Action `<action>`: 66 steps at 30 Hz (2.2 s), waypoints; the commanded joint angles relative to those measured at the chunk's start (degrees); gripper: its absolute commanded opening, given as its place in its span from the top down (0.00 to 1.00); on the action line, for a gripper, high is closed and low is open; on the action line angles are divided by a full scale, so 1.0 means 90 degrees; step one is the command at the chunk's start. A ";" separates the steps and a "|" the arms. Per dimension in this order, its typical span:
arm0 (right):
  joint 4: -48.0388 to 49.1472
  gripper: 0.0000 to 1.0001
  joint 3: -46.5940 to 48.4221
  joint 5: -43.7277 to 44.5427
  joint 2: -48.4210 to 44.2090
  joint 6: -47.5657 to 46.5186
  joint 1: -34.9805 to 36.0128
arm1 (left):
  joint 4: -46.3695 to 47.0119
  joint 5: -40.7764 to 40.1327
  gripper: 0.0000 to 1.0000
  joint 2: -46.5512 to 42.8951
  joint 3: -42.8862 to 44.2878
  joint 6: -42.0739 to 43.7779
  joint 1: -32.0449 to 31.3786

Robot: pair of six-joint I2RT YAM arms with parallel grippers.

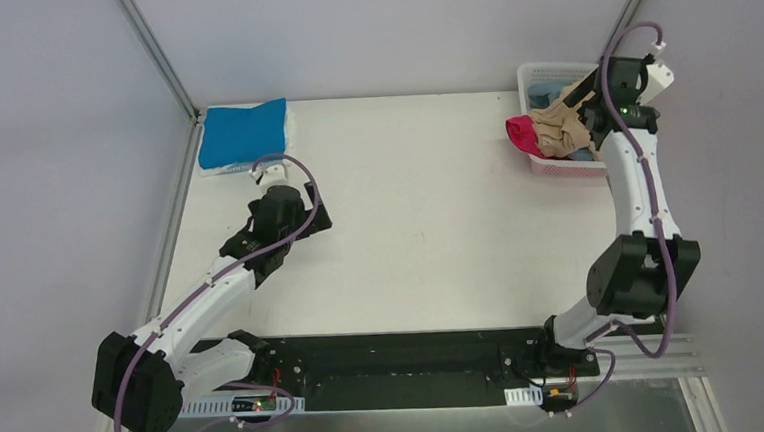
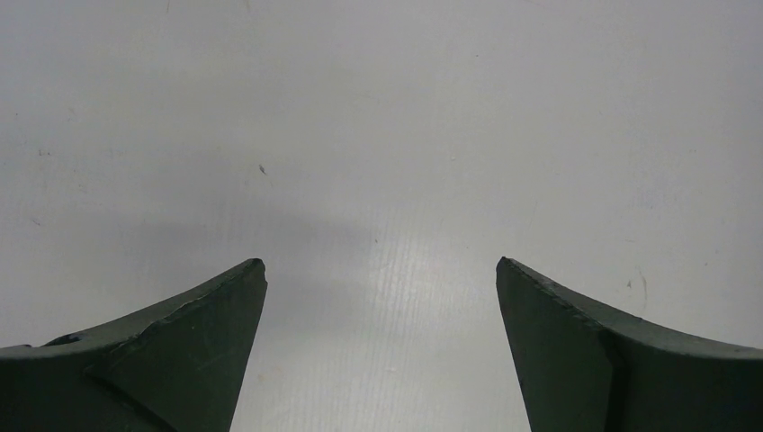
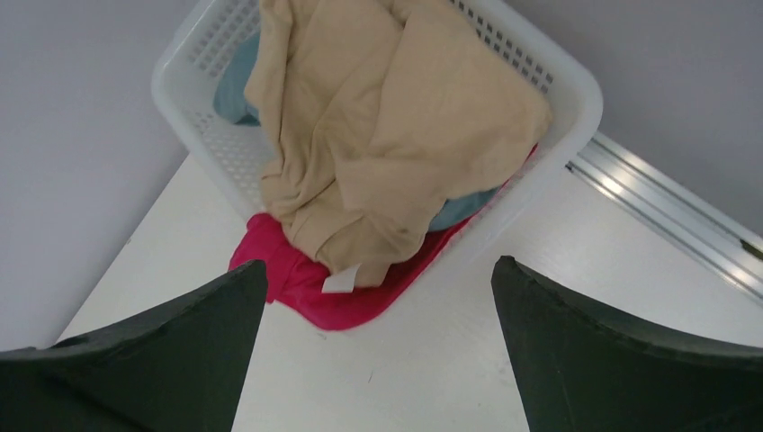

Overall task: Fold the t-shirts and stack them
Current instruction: Grab crumpled tshirt from bin with the right arm

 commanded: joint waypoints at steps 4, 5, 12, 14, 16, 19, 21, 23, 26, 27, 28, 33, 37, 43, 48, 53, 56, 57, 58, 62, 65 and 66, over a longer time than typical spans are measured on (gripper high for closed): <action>-0.0550 0.01 0.2051 -0.0878 0.1826 -0.1010 -0.0691 | 0.0014 0.0106 0.01 0.0297 0.0335 -0.0121 0.0128; -0.0597 0.01 0.2328 -0.0951 0.2096 -0.1040 -0.0740 | 0.0017 0.0117 0.01 0.0354 0.0350 -0.0122 0.0145; -0.0492 0.01 0.4149 -0.0985 0.3705 -0.1063 -0.0854 | 0.0068 0.0329 0.01 0.0783 0.0477 -0.0161 0.0240; -0.0186 0.01 0.4385 -0.1052 0.4032 -0.1051 -0.0854 | 0.0117 0.0379 0.01 0.0848 0.0486 -0.0170 0.0264; 0.0151 0.01 0.4550 -0.1201 0.4325 -0.0983 -0.0854 | 0.0154 0.0427 0.01 0.0894 0.0481 -0.0184 0.0283; 0.0430 0.04 0.4893 -0.1470 0.4733 -0.0725 -0.0854 | 0.0157 0.0460 0.01 0.0927 0.0479 -0.0193 0.0309; 0.0500 0.08 0.5118 -0.1681 0.4988 -0.0557 -0.0854 | 0.0165 0.0489 0.01 0.0913 0.0474 -0.0195 0.0324; 0.0568 0.13 0.5240 -0.1787 0.5171 -0.0404 -0.0854 | 0.0162 0.0506 0.01 0.0885 0.0459 -0.0199 0.0342; 0.0762 0.28 0.5217 -0.1733 0.5304 -0.0244 -0.0854 | 0.0162 0.0524 0.01 0.0817 0.0422 -0.0222 0.0353; 0.0784 0.33 0.5218 -0.1689 0.5334 -0.0200 -0.0854 | 0.0162 0.0529 0.01 0.0786 0.0402 -0.0232 0.0355; 0.0781 0.38 0.5218 -0.1623 0.5364 -0.0164 -0.0854 | 0.0163 0.0534 0.01 0.0755 0.0376 -0.0234 0.0361; 0.0671 1.00 0.5150 -0.1168 0.5245 -0.0011 -0.0854 | 0.0165 0.0534 0.01 0.0535 0.0284 -0.0236 0.0367; 0.0776 1.00 0.4979 -0.1237 0.4701 0.0014 -0.0864 | 0.0162 0.0599 0.01 0.0298 0.0207 -0.0219 0.0368; 0.1038 1.00 0.4543 -0.1256 0.3297 -0.0011 -0.0862 | 0.0172 0.0723 0.01 -0.0074 0.0082 -0.0261 0.0373; 0.1204 1.00 0.4157 -0.1539 0.2224 -0.0041 -0.0854 | 0.0179 0.0848 0.01 -0.0318 0.0015 -0.0292 0.0373; 0.1199 1.00 0.4213 -0.2430 0.1479 0.0078 -0.0753 | 0.0172 0.0870 0.01 -0.0572 -0.0067 -0.0334 0.0373; 0.0987 1.00 0.4470 -0.3073 0.1209 0.0060 -0.0501 | 0.0174 0.0856 0.01 -0.0713 -0.0114 -0.0328 0.0373; 0.0950 1.00 0.4527 -0.3191 0.1078 0.0020 -0.0369 | 0.0178 0.0849 0.01 -0.0756 -0.0135 -0.0325 0.0373; 0.0961 1.00 0.4549 -0.3276 0.0983 -0.0025 -0.0230 | 0.0173 0.0854 0.01 -0.0801 -0.0153 -0.0323 0.0373; 0.1046 1.00 0.4683 -0.3159 0.0694 -0.0368 0.0474 | 0.0174 0.0875 0.01 -0.0927 -0.0207 -0.0321 0.0373; 0.1054 1.00 0.4910 -0.3354 0.0688 -0.0212 0.0759 | 0.0168 0.0909 0.01 -0.1000 -0.0227 -0.0327 0.0373; 0.1015 1.00 0.4999 -0.3577 0.0720 -0.0053 0.0832 | 0.0163 0.0907 0.01 -0.1033 -0.0235 -0.0331 0.0373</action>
